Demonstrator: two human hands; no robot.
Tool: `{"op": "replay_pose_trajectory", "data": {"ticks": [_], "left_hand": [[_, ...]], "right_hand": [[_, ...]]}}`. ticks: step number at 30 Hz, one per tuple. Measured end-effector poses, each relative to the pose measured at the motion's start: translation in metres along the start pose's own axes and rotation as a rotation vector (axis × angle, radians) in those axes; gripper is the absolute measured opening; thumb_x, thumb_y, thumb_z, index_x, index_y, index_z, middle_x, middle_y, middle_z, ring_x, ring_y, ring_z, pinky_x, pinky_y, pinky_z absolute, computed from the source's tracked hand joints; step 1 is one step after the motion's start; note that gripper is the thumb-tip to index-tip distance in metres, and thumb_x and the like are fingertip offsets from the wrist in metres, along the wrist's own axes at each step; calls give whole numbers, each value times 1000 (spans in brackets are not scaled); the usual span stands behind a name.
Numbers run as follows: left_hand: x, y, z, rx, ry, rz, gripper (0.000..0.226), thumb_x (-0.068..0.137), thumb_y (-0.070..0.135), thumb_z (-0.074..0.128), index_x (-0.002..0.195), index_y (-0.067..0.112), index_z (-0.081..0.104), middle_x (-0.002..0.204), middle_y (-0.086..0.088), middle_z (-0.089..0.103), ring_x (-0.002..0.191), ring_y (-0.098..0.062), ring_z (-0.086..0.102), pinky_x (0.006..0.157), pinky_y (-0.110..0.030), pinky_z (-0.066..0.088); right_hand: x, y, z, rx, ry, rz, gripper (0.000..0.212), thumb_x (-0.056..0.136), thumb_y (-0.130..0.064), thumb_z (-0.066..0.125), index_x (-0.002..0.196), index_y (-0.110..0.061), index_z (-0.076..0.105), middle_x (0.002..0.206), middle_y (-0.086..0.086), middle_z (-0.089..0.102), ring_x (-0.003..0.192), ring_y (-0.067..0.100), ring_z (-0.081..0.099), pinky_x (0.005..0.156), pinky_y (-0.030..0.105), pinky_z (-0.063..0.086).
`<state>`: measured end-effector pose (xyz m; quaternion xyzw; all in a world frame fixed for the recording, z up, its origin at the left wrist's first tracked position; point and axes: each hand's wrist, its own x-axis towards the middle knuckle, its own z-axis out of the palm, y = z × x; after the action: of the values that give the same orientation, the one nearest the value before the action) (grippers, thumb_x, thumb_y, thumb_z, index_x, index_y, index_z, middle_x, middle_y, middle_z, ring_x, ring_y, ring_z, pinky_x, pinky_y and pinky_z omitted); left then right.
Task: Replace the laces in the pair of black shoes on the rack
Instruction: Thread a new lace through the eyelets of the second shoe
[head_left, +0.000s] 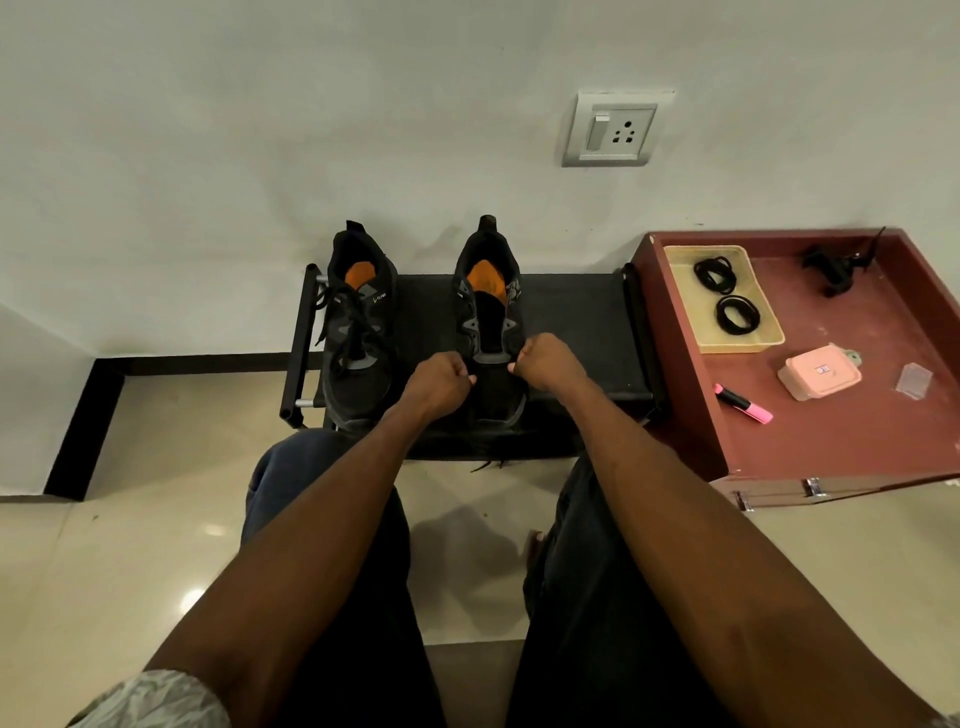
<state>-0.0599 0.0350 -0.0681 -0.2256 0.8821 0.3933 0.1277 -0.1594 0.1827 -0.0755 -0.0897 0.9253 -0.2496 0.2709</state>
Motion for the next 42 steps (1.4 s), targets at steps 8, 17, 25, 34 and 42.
{"op": "replay_pose_trajectory", "data": {"ticks": [8,17,25,34,42], "left_hand": [[-1,-1,2,-24,66,-11,22,97,32,63,96,12,55,83,-2,57,79,-20,56,65,-30,41],[2,-3,-9,-7,-27,-17,14,94,14,62,93,0,64,82,-7,62,73,-18,56,62,-29,43],[1,-2,-5,-21,-10,-30,16,93,16,64,90,0,64,84,-12,66,75,-19,58,62,-30,45],[-10,1,-2,-50,-67,-22,51,70,33,89,97,18,48,94,1,58,79,-11,53,60,-23,39],[-8,2,-2,-48,-59,-48,55,69,34,90,104,14,52,94,0,58,76,-11,54,58,-24,42]], "right_hand": [[-1,-2,0,-29,0,11,24,95,-22,64,104,-1,67,109,17,67,107,34,63,80,35,48],[-3,-3,-1,-47,-4,11,15,93,-20,55,88,-6,61,95,11,58,98,31,61,77,37,47],[-7,-7,-6,63,9,59,18,82,-20,56,68,-10,54,80,8,59,71,25,58,54,29,39],[-16,-5,-5,260,-54,78,29,94,-20,53,111,-1,68,102,16,68,96,33,65,87,38,53],[-20,-10,-11,299,-105,98,15,92,-15,56,84,-7,65,86,11,67,83,27,65,65,28,45]]}}
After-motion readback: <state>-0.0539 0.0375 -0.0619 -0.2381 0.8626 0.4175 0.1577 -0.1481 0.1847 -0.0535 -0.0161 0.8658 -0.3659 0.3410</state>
